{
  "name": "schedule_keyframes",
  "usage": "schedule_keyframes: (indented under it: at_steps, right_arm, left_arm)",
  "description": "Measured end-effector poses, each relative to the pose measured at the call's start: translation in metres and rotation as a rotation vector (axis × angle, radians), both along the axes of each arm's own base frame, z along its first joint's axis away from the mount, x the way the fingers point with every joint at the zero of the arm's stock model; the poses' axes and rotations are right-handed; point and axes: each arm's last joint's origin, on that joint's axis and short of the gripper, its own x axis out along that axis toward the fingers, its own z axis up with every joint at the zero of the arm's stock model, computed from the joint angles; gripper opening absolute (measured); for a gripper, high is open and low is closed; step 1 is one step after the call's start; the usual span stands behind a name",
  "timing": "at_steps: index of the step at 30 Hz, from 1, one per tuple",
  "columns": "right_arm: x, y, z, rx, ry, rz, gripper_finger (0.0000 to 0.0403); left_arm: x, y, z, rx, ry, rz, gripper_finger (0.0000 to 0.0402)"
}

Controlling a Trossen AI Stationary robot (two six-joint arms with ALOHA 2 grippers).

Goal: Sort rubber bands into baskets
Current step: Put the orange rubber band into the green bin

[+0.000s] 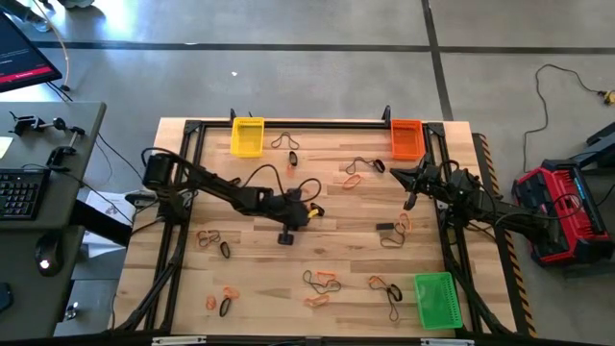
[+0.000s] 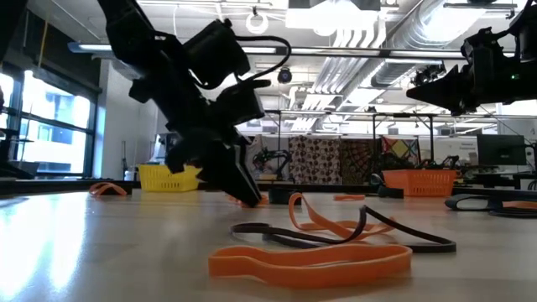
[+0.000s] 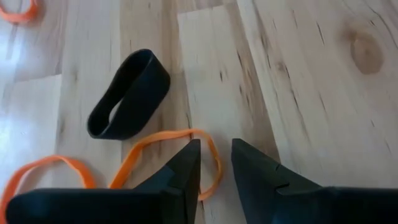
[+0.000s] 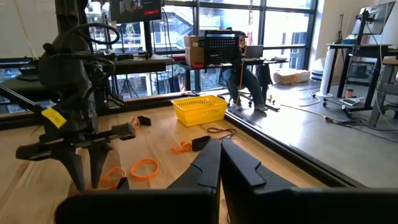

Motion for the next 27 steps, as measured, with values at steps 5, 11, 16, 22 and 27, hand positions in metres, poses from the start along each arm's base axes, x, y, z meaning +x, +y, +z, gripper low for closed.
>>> schedule_keyframes:
  at_steps: [5, 11, 16, 22, 27]
  right_arm:
    - [0.000, 0.000, 0.000, 0.000, 0.000, 0.000, 0.0000]
    - [0.000, 0.000, 0.000, 0.000, 0.000, 0.000, 0.0000]
    - [0.000, 0.000, 0.000, 0.000, 0.000, 0.000, 0.0000]
    - [0.000, 0.000, 0.000, 0.000, 0.000, 0.000, 0.0000]
    - [0.000, 0.000, 0.000, 0.000, 0.000, 0.000, 0.0000]
  left_arm:
    - [0.000, 0.000, -0.001, -0.015, 0.008, 0.025, 0.0084]
    - [0.000, 0.004, -0.001, -0.021, 0.012, 0.030, 0.0038]
    - [-0.001, 0.007, -0.002, -0.020, 0.016, 0.032, 0.0006]
    - [-0.005, 0.003, 0.009, -0.025, 0.012, 0.023, 0.0001]
    - [-0.008, 0.001, 0.029, -0.050, -0.031, 0.024, 0.0001]
